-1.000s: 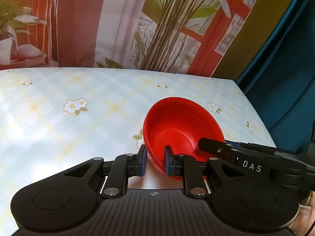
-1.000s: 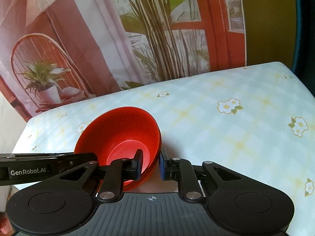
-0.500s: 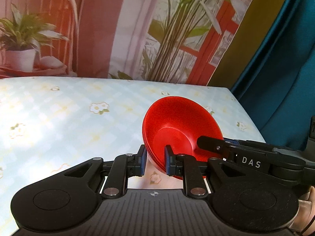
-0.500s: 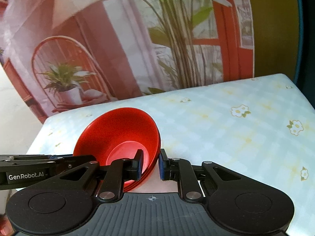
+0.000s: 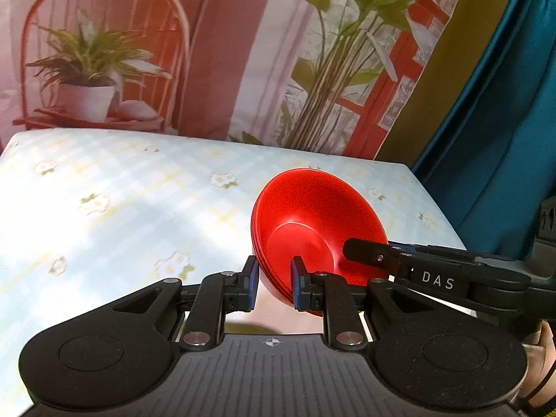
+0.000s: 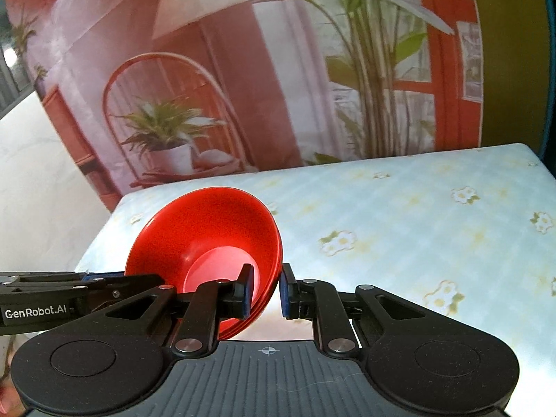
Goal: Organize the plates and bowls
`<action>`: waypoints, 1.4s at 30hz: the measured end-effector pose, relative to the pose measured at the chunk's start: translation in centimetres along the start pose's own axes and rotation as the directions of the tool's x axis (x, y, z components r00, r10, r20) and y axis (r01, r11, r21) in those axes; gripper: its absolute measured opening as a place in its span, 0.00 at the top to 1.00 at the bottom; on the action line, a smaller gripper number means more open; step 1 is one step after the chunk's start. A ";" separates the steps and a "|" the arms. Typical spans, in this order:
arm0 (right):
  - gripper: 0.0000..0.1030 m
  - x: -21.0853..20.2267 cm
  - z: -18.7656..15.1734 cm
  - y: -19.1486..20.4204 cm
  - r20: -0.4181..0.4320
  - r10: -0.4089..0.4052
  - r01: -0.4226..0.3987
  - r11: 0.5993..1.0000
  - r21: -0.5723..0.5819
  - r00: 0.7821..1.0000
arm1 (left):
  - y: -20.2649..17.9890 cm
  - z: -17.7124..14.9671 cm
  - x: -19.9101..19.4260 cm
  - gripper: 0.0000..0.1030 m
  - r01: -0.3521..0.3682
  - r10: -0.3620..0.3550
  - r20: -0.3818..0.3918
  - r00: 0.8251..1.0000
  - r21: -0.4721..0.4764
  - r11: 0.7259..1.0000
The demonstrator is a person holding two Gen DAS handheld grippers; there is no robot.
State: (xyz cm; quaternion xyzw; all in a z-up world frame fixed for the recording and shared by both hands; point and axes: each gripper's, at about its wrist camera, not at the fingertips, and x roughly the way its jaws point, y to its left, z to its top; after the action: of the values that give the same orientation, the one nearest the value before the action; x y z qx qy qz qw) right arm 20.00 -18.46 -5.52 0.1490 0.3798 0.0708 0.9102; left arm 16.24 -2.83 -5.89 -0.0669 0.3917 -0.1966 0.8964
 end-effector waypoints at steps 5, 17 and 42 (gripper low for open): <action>0.86 -0.4 -1.4 2.4 -0.014 0.026 -0.027 1.000 -0.015 1.000 | 1.7 -1.7 -2.2 0.80 -0.013 0.014 0.006 1.000 -0.027 1.000; 0.86 0.9 -5.9 7.1 -0.085 0.053 -0.057 0.997 -0.046 0.995 | 5.1 -6.1 -4.5 0.80 -0.062 0.061 -0.016 0.998 -0.077 0.995; 0.88 3.2 -8.6 8.1 -0.172 -0.018 0.004 0.997 -0.079 0.985 | 6.5 -8.3 -3.2 0.78 -0.035 0.031 -0.042 0.999 -0.103 0.994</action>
State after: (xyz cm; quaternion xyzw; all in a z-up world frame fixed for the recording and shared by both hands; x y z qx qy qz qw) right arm 16.01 -8.18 -10.77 0.1044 0.4551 0.0931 0.8794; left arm 10.17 4.67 -11.18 -0.1031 0.4206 -0.1623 0.8867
